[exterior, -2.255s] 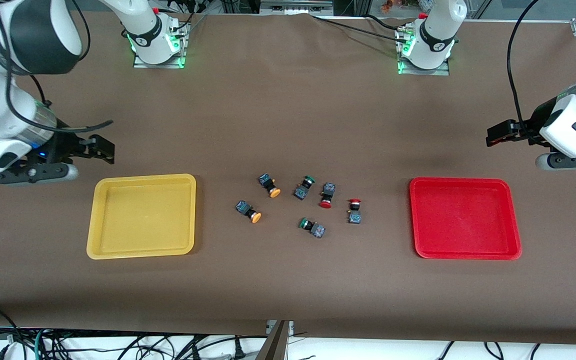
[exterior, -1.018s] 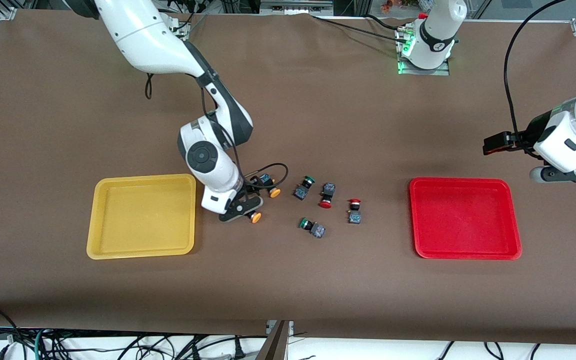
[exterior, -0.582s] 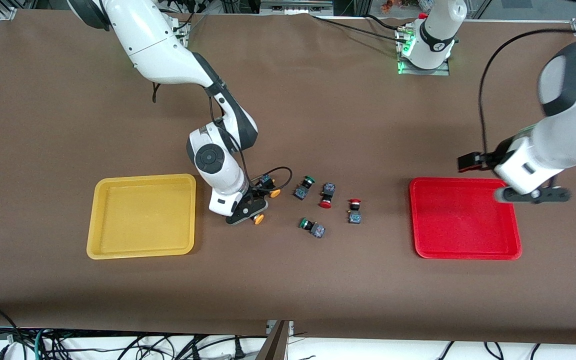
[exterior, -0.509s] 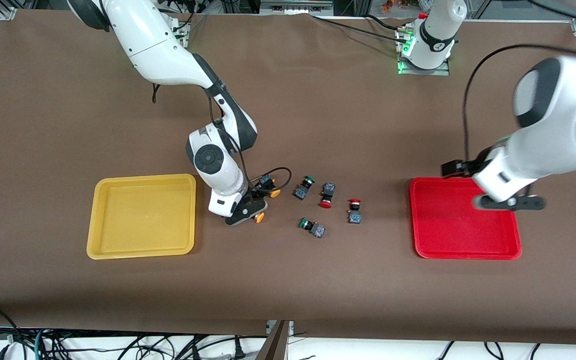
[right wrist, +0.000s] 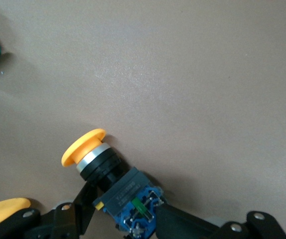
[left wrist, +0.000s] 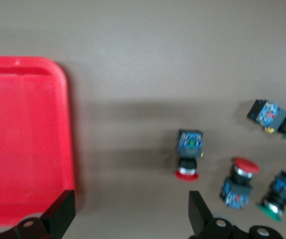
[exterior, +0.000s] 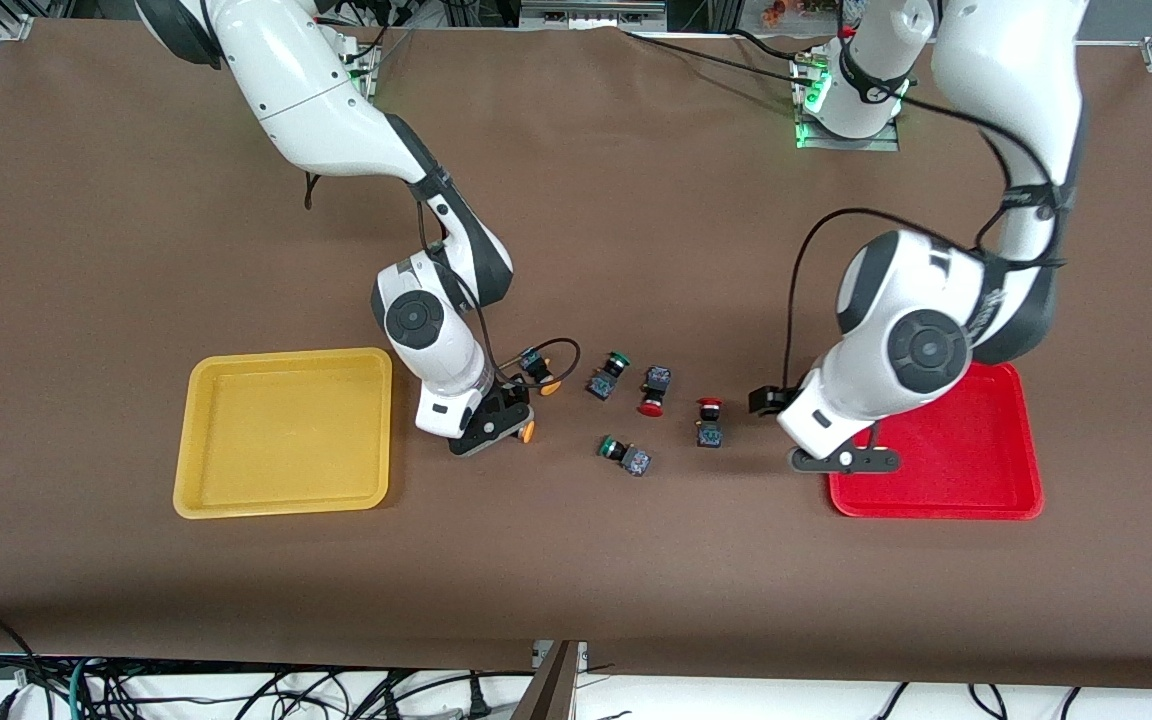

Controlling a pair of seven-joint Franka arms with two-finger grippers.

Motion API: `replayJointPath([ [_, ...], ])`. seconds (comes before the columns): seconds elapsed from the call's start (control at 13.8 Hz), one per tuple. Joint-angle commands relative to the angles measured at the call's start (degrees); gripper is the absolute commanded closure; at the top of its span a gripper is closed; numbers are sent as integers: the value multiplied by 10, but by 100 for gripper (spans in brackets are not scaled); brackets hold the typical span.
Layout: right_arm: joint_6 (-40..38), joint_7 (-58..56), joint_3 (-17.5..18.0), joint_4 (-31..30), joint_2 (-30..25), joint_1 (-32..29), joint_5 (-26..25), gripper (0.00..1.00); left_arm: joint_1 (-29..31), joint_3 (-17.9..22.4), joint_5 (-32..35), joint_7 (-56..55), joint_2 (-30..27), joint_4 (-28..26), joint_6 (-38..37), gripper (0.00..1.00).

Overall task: Place red and yellow buttons in trays
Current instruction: 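Lift the yellow button while the left gripper grasps a red-capped button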

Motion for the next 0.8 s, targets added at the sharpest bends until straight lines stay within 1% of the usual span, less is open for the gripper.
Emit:
replayJointPath([
  [0.0,3,-14,3,10,-1,-3,1,1,-2,6,-16,-3,49,19,53,0],
  [0.22,-10,-18,3,6,-19,1,1,1,-36,7,-13,-32,83,15,104,0],
  [0.36,-15,-30,3,6,-21,5,-6,1,-43,6,-15,-52,101,15,118,0],
  [0.58,-8,-62,3,6,-14,4,-14,1,-56,7,-9,-58,110,11,137,0],
  [0.65,0,-62,3,8,-11,4,-23,1,-56,7,-8,-58,113,11,137,0],
  [0.73,8,-62,3,8,-5,4,-44,1,-57,7,-7,-58,117,11,137,0],
])
